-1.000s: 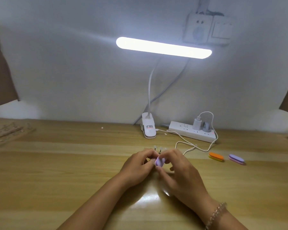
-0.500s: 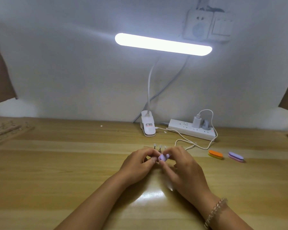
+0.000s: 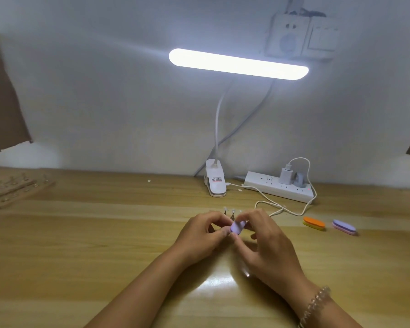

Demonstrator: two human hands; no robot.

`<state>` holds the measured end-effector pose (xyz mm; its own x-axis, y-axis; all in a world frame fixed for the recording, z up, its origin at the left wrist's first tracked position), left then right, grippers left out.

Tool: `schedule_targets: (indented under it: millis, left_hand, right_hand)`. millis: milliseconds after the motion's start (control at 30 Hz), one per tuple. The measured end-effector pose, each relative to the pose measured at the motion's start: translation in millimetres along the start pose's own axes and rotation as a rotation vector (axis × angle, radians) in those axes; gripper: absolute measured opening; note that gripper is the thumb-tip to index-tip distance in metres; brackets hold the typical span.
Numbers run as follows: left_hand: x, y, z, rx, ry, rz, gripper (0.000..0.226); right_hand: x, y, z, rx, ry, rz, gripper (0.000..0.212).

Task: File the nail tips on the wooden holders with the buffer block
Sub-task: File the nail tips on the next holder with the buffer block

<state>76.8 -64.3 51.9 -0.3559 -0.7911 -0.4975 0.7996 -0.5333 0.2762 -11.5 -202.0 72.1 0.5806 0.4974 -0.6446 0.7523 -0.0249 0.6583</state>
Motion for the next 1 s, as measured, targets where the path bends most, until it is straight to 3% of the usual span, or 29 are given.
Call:
schedule_targets:
  millis: [133,233,433,633,800,933,1000]
  left_hand:
    - [0.9,-1.2,1.8,-0.001,-0.049,-0.019,0.009]
    - [1.4,-0.9,1.7,-0.004,-0.057,-0.028,0.010]
    - [0.7,-0.7,0.0,0.005,-0.058,-0.024,0.015]
    - [2.9,-0.2,0.1,0.017,-0.031,-0.024,0.012]
    - [0.9,-0.2,-2.0,0.004,-0.076,-0.006,0.015]
    - [2.0,-0.7,-1.0,0.015,-0.028,-0.022,0.019]
    - [1.1,-0.6,-0.8,0.021,-0.024,-0.011,0.020]
  right_hand:
    - [-1.9,4.4,13.3,0.107,0.011,0.065,0.019]
    - [-6.9,3.7,11.3,0.080,0.028,0.143,0.023]
    - [0.4,-0.1,-0.2,-0.035,0.034,-0.004,0.020]
    - [-5.7,2.6,6.5,0.051,0.073,0.080,0.025]
    - [1.0,-2.5,-8.8,-0.074,0.006,-0.039,0.021]
    - [-4.4,3.2,2.8,0.047,0.049,0.058,0.024]
    - [-3.3,2.1,1.1,0.033,0.042,0.026,0.021]
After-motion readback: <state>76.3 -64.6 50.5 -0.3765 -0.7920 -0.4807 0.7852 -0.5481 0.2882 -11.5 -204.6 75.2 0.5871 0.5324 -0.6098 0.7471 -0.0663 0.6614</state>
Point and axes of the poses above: each hand's wrist, its own y-axis towards the middle knuckle, its own x-axis out of the palm, z = x × y, the point moved 4 cm from there along y, towards the middle knuckle
